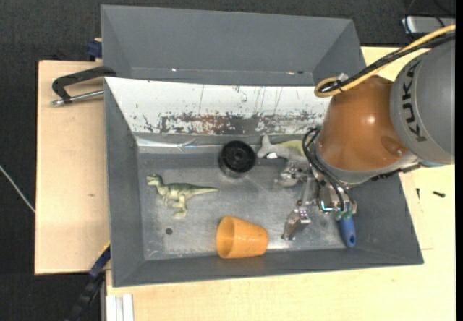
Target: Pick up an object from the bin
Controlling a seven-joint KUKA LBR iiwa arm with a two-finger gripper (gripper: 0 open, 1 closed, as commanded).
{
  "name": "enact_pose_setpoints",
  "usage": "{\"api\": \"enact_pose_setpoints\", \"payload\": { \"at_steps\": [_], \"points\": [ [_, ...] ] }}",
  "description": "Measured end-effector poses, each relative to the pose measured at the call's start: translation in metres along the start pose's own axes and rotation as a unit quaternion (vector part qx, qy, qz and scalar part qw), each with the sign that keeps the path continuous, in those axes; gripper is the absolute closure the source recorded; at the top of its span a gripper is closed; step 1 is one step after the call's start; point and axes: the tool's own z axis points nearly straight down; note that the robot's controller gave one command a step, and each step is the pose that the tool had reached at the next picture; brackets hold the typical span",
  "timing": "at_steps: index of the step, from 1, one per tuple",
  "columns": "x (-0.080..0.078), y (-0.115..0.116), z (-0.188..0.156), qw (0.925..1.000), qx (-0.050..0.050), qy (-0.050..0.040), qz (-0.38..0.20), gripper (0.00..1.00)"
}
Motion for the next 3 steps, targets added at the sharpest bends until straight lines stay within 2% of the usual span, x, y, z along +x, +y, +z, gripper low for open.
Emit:
{"api": "enact_pose_setpoints", "payload": {
  "at_steps": [1,2,3],
  "points": [
    [-0.019,0.083,0.007,0.9994,-0.003,-0.0072,0.035,0.0],
    [-0.07,0.138,0.051,0.9996,-0.002,-0.0069,0.028,0.0],
    [-0.06,0.196,0.056,0.9999,-0.002,-0.0097,0.003,0.0]
  ]
}}
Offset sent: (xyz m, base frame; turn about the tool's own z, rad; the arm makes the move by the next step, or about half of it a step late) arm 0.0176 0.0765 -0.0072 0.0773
